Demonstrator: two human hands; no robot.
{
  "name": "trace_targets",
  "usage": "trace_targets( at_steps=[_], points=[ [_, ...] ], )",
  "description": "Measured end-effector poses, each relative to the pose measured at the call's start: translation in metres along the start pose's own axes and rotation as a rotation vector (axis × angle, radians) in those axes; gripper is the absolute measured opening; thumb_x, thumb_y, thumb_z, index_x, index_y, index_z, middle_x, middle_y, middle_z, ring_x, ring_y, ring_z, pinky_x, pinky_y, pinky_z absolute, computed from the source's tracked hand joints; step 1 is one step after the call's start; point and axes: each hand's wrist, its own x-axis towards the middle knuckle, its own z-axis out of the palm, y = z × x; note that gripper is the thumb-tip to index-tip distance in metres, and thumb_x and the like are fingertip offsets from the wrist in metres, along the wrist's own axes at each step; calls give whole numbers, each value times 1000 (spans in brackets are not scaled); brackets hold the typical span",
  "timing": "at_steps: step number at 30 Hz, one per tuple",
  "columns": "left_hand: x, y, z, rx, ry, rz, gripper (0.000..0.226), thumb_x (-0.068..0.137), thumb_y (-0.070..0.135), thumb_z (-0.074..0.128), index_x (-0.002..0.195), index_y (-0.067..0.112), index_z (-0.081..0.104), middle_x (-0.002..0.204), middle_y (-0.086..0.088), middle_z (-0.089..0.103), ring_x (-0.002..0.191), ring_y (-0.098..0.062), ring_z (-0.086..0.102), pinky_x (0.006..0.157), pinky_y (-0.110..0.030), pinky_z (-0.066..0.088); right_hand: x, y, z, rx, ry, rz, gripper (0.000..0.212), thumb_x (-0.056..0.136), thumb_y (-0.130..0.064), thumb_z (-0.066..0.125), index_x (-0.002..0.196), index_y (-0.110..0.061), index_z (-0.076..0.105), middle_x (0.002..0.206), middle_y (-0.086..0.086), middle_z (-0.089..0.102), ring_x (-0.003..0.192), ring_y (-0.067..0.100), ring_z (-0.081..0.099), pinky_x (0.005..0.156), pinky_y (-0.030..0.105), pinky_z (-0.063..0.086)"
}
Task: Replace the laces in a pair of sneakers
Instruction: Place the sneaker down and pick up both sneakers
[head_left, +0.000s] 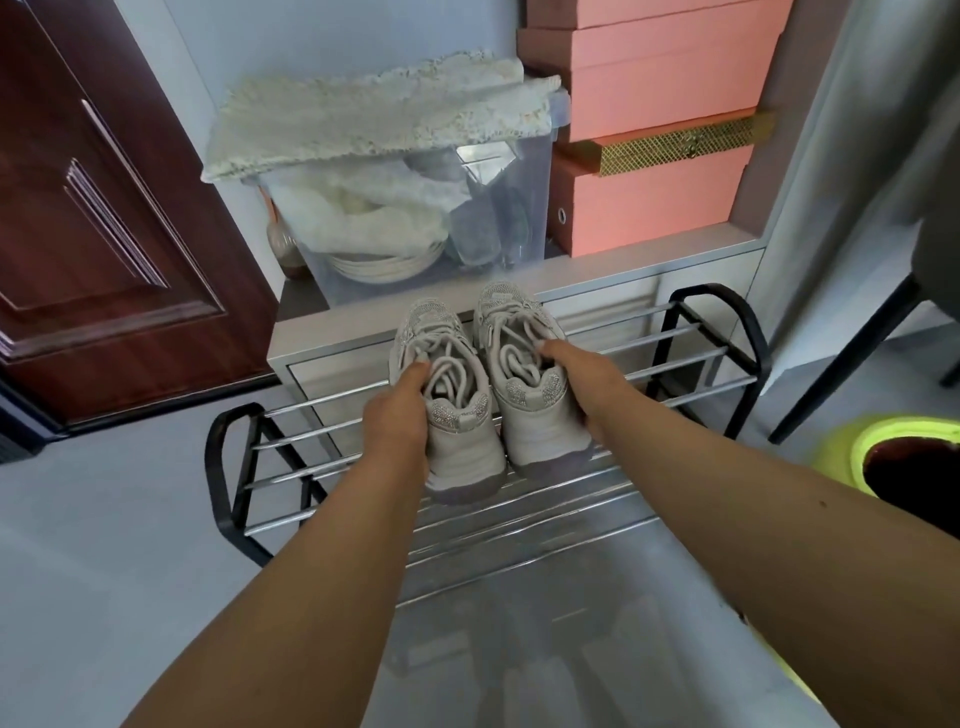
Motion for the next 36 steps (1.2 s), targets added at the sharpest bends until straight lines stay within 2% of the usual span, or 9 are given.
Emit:
trace_targets(
  at_steps=[4,9,14,17,20,26,29,36],
  points=[
    [9,0,4,18,24,-15,45,55,49,75,81,13,70,78,-9,74,76,-30,71,84,-50,56,9,1,1,6,14,-6,73,40,-60,69,94,-11,72,92,8,73,92,29,67,94,47,50],
    [17,0,7,18,30,-43,49,52,51,72,82,12,71,79,-9,75,77,-31,72,83,-51,56,21,2,-1,43,12,28,69,41,-59,70,90,-11,73,89,8,74,93,30,68,96,49,49],
    [23,-2,8,9,36,-68,49,57,52,74,86,13,72,81,-9,75,77,-31,72,83,-51,56,27,6,-2,67,2,72,68,46,-63,71,93,-14,74,91,7,74,94,30,68,96,50,49],
    [23,-2,9,4,32,-71,52,59,53,76,91,11,71,84,-9,75,78,-30,72,82,-49,57,26,8,-2,84,-12,81,78,44,-70,74,99,-14,73,93,6,74,93,29,69,96,48,49],
    [23,-3,7,3,12,-82,64,52,57,76,96,11,70,87,-9,75,79,-30,72,82,-48,56,21,5,-1,82,1,79,91,38,-77,72,103,-13,71,96,5,74,93,27,69,94,44,51],
    [28,-7,6,6,-9,-93,78,38,64,79,96,12,72,87,-10,75,81,-31,72,84,-48,56,15,2,-2,83,9,103,89,41,-77,69,103,-13,71,96,6,74,92,28,69,93,44,51],
    [33,-9,4,25,-15,-103,86,32,68,81,99,14,71,90,-9,75,83,-31,72,85,-49,55,14,2,-3,50,36,107,97,37,-82,67,104,-13,70,99,6,73,94,28,68,94,45,50],
    [31,-5,2,81,-52,-102,88,29,74,79,94,15,73,86,-7,76,83,-30,72,88,-47,54,1,-9,-10,-63,94,78,107,40,-91,54,112,-13,66,111,5,67,101,26,62,97,44,47]
  ],
)
